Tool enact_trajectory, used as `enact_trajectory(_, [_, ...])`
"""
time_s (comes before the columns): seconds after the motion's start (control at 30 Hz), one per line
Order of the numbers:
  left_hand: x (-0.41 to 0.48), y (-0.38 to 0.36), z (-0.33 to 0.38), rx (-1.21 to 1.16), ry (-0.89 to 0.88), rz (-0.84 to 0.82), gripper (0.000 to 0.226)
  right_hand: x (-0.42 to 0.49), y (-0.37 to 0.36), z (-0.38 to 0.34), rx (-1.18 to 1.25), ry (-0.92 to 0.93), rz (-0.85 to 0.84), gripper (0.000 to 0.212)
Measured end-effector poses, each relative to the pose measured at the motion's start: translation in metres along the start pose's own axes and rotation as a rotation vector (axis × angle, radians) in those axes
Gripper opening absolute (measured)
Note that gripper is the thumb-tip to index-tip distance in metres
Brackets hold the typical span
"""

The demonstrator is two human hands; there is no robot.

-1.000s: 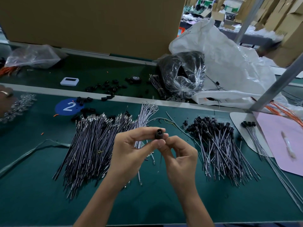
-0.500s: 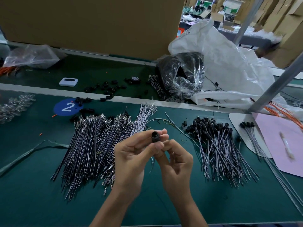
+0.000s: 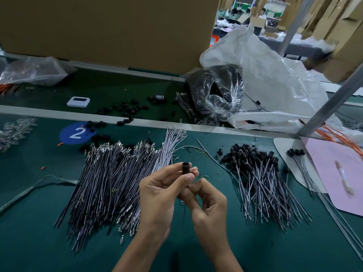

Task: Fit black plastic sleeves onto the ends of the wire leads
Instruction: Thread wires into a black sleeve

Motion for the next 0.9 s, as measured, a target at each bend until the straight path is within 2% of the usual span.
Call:
enact_trajectory(0.17, [0.009,0.006,-0.01,0.031,0.059,0.053,0.028,0.007,0.002,0.008,-0.062,-0.057,-0.077,0.017])
enact_trajectory(0.23, [0.017,0.014,-0.013,0.033,0.103,0.083,0.028,0.017,0.003,0.009,-0.131,-0.094,-0.172,0.015])
enact_trajectory(0.33, [0.03,0.035,-0.019,-0.004,0.135,0.153,0.021,0.054,0.013,0.011,-0.25,-0.14,-0.328,0.026])
enact_trajectory(0.4, [0.032,0.046,-0.027,0.075,0.151,0.171,0.024,0.096,0.03,0.02,-0.378,-0.15,-0.282,0.026])
enact_trajectory(0.47, [0.03,0.052,-0.036,0.161,0.178,0.176,0.031,0.144,0.043,0.033,-0.582,-0.147,-0.209,0.016])
enact_trajectory(0.5, [0.03,0.054,-0.039,0.184,0.185,0.18,0.035,0.167,0.045,0.041,-0.678,-0.162,-0.208,0.013])
enact_trajectory(0.6, [0.028,0.057,-0.045,0.24,0.195,0.173,0.041,0.225,0.038,0.068,-0.885,-0.207,-0.284,0.024])
enact_trajectory(0.8, [0.028,0.059,-0.049,0.244,0.199,0.15,0.043,0.285,0.008,0.105,-1.02,-0.235,-0.347,0.032])
enact_trajectory(0.9, [0.029,0.061,-0.05,0.221,0.208,0.14,0.034,0.295,-0.001,0.126,-1.096,-0.295,-0.403,0.035])
Point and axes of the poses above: each hand's wrist, its own x-axis towards the middle knuckle, its own y-axis out of the back of the hand, z = x × y, the point moved 3 cm from there along x, towards the middle knuckle, and after that the axes turned 6 degrees about -z, right-handed, at the moved point
